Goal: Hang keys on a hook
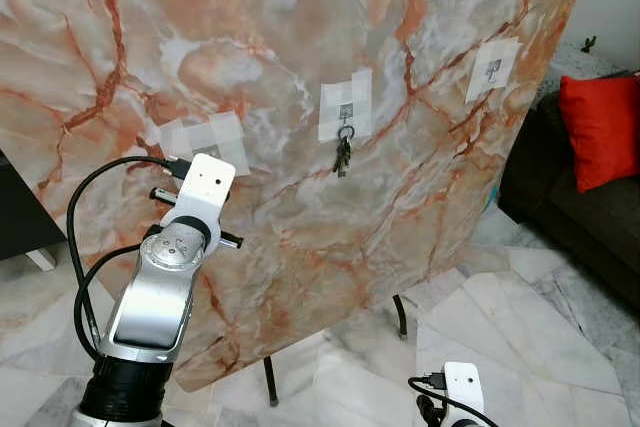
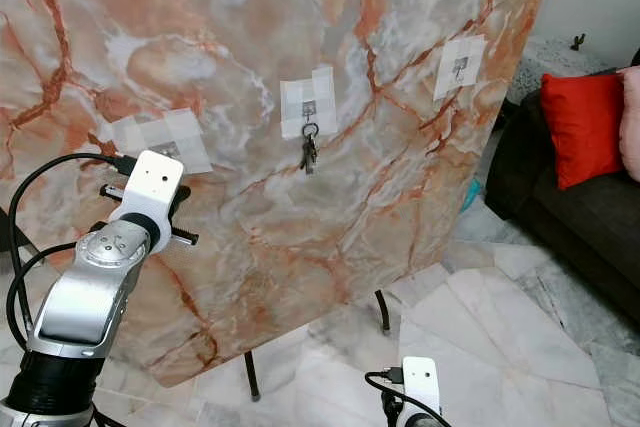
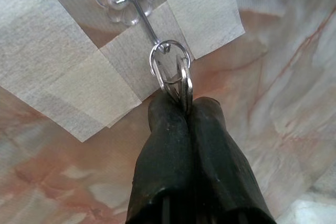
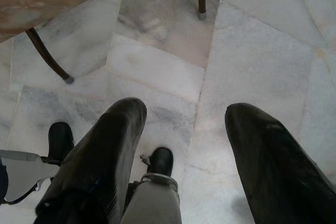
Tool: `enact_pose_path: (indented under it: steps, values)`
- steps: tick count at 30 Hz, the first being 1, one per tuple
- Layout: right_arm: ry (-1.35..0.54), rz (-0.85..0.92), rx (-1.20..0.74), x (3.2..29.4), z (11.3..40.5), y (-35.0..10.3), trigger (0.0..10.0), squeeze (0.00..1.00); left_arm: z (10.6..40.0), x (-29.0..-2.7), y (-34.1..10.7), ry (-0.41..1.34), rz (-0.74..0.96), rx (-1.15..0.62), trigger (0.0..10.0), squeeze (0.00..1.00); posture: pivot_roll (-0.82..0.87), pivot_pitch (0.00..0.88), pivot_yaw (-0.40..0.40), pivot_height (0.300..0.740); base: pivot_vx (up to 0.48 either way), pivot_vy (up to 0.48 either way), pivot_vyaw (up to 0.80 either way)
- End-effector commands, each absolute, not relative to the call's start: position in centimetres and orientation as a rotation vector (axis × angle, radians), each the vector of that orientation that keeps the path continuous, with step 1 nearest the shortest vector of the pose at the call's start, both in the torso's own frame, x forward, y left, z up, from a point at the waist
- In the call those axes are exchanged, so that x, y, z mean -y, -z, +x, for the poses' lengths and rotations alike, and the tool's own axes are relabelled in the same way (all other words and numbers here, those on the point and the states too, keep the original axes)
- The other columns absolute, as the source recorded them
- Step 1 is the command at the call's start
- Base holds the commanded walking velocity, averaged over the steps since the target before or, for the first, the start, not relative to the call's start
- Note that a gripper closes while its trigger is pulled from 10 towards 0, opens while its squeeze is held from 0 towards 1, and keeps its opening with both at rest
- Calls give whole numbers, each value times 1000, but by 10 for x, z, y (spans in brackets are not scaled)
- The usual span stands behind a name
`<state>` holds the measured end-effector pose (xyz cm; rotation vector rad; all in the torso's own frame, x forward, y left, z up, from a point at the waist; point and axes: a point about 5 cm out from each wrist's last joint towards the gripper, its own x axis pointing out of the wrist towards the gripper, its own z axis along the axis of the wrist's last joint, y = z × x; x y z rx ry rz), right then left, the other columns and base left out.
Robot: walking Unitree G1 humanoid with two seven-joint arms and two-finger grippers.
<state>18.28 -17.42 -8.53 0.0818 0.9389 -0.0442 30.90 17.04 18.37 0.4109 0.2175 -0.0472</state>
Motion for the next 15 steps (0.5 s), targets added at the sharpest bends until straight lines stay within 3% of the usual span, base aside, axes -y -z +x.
enact_pose_path:
  steps: [1,15]
  values:
    - [51,86,-944,175,181,86,10000,0,311,-172,-186,36,421,-228,10000,0,92,0,-43,740,0,0,0]
    - [50,85,-943,175,182,86,10000,0,308,-173,-182,52,452,-258,10000,0,93,0,-44,740,0,0,0]
